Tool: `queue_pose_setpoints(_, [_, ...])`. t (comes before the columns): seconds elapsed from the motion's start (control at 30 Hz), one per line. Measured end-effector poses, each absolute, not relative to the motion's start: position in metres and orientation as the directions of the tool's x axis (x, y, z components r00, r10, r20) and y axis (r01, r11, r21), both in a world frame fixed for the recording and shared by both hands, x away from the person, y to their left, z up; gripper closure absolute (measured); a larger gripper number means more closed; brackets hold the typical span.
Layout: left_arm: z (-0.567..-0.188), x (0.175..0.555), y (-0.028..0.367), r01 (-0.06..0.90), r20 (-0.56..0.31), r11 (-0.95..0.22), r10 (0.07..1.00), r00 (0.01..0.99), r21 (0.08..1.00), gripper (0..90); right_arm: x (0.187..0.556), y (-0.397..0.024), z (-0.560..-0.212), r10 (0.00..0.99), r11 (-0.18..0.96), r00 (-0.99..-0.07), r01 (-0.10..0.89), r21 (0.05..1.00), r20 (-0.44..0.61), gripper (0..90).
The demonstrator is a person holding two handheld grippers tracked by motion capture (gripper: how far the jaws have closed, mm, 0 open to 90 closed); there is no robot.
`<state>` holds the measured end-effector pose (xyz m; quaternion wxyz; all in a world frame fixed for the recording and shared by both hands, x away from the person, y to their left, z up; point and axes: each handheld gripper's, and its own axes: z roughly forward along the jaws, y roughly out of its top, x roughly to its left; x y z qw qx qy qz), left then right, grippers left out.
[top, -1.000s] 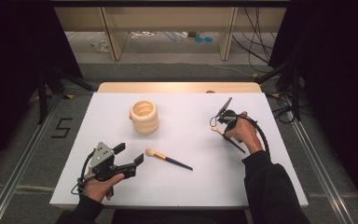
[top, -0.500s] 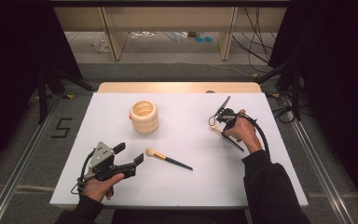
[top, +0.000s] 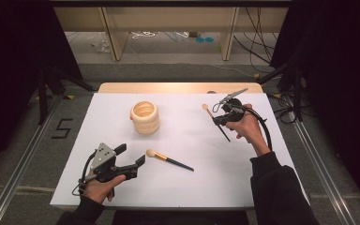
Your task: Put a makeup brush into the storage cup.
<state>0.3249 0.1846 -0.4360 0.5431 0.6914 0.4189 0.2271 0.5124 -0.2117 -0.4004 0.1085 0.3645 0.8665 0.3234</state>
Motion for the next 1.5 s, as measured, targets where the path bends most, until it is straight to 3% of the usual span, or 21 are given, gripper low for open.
queue_pose_setpoints(0.2, [-0.441, 0.33, 0.182, 0.355, -0.149, -0.067, 0.825, 0.546, 0.932, 15.8, 0.495, -0.202, -0.389, 0.669, 0.486, -0.742, 0.47, 0.737, 0.033, 83.1])
queue_pose_setpoints(0.63, [-0.444, 0.339, 0.184, 0.366, -0.17, -0.042, 0.832, 0.528, 0.93, 15.9, 0.464, -0.197, -0.376, 0.622, 0.429, -0.782, 0.38, 0.819, 0.037, 83.1])
queue_pose_setpoints(1.2, [-0.443, 0.35, 0.15, 0.328, -0.135, -0.098, 0.776, 0.617, 0.94, 15.9, 0.437, -0.185, -0.38, 0.563, 0.343, -0.819, 0.35, 0.872, 0.108, 83.1])
queue_pose_setpoints(1.5, [-0.442, 0.357, 0.125, 0.343, -0.17, -0.093, 0.732, 0.66, 0.935, 18.0, 0.427, -0.169, -0.378, 0.5, 0.293, -0.851, 0.341, 0.893, 0.161, 83.2])
